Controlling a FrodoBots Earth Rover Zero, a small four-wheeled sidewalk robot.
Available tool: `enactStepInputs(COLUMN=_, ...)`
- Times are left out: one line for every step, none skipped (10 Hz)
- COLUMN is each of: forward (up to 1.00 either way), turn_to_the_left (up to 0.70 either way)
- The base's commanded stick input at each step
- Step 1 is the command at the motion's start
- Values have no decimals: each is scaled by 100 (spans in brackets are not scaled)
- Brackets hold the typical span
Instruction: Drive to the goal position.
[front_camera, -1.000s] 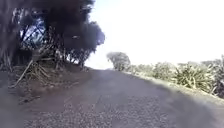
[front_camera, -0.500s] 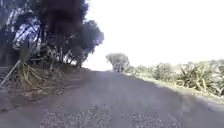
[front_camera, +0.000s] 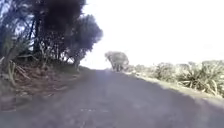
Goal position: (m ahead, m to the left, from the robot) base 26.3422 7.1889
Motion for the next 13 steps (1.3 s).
enactStepInputs(forward=100, turn_to_the_left=0)
enactStepInputs(forward=100, turn_to_the_left=0)
enactStepInputs(forward=100, turn_to_the_left=0)
enactStepInputs(forward=100, turn_to_the_left=0)
enactStepInputs(forward=100, turn_to_the_left=0)
enactStepInputs(forward=100, turn_to_the_left=0)
enactStepInputs(forward=100, turn_to_the_left=0)
enactStepInputs(forward=100, turn_to_the_left=0)
enactStepInputs(forward=100, turn_to_the_left=0)
enactStepInputs(forward=100, turn_to_the_left=0)
enactStepInputs(forward=100, turn_to_the_left=0)
enactStepInputs(forward=100, turn_to_the_left=0)
enactStepInputs(forward=100, turn_to_the_left=0)
